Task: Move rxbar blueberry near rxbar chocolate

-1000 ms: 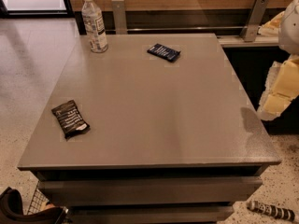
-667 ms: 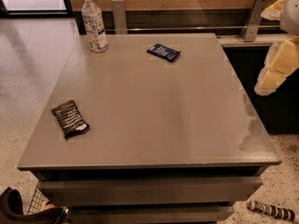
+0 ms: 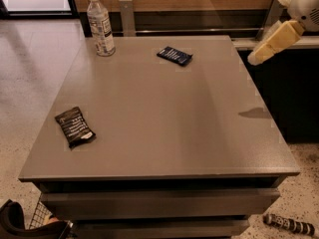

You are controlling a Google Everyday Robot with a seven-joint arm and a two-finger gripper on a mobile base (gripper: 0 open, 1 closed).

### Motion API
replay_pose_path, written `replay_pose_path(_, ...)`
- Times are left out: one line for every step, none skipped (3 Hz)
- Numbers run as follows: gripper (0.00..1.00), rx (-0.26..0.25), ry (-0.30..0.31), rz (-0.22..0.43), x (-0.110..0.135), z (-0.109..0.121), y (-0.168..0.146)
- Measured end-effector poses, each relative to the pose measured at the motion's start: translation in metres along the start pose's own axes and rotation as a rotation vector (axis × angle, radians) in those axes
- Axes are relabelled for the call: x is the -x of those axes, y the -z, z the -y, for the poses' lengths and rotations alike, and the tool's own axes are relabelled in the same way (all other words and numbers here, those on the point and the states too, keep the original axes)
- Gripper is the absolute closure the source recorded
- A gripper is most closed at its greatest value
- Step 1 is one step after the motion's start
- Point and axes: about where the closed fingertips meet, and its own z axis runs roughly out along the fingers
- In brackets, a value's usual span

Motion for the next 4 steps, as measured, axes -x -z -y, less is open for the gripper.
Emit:
replay_pose_path(0.0,-0.033,-0.088,0.156,0.017,0.018,-0.038)
replay_pose_path(0.0,-0.04,-0.161,0.283,0.037,0.023,-0.085)
replay_pose_path(0.0,-0.048,-0.191,0.339,0.047,0.027,-0.105)
replay_pose_path(0.0,-0.048,-0.191,0.339,0.047,0.027,-0.105)
